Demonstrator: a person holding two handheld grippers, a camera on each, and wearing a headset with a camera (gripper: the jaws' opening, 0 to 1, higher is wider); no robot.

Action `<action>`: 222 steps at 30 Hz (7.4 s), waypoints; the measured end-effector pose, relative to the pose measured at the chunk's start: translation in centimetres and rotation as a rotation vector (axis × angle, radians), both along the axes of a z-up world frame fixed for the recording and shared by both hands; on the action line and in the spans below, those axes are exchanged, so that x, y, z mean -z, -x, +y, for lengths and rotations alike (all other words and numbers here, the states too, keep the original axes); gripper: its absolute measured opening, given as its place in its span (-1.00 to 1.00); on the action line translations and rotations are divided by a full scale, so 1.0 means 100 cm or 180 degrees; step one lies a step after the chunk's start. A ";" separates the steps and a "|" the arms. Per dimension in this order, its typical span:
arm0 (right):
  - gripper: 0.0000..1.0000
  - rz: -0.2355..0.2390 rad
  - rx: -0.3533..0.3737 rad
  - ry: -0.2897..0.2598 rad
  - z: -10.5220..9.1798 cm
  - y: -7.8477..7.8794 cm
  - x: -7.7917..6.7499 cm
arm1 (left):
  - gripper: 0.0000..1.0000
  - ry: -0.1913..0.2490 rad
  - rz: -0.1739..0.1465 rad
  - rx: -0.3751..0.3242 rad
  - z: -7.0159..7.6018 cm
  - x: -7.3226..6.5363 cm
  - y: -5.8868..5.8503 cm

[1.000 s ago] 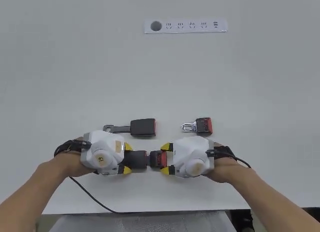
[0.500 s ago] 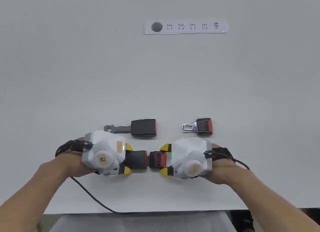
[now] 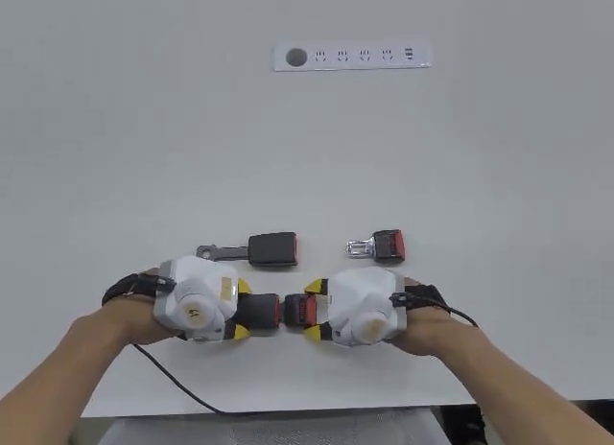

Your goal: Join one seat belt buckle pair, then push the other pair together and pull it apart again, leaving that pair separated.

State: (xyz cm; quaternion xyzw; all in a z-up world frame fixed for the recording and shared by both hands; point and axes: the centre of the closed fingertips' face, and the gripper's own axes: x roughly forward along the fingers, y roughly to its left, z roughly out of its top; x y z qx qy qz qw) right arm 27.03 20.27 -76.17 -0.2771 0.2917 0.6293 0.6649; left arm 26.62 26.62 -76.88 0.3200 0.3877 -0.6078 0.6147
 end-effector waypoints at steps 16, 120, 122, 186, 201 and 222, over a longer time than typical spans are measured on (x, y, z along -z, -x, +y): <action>-0.46 -0.0010 0.0025 0.0013 -0.003 0.003 -0.006 | -0.38 0.0024 0.0053 -0.0010 0.003 -0.001 -0.001; -0.14 -0.0263 0.0078 0.0301 -0.129 -0.083 -0.018 | -0.18 -0.0063 -0.0134 -0.0128 -0.014 -0.017 -0.093; -0.17 -0.0250 0.0061 0.0326 -0.130 -0.084 -0.015 | -0.20 -0.0084 -0.0123 -0.0108 -0.014 -0.015 -0.093; -0.41 -0.0222 0.0089 0.0372 -0.119 -0.089 -0.003 | -0.39 -0.0212 -0.0042 0.0004 -0.015 0.005 -0.094; -0.41 -0.0210 0.0038 0.0319 -0.097 -0.088 -0.002 | -0.39 -0.0236 -0.0024 0.0015 -0.015 0.006 -0.093; -0.40 -0.0170 0.0084 0.0231 -0.066 -0.087 -0.001 | -0.39 -0.0267 0.0008 -0.0023 -0.016 0.005 -0.094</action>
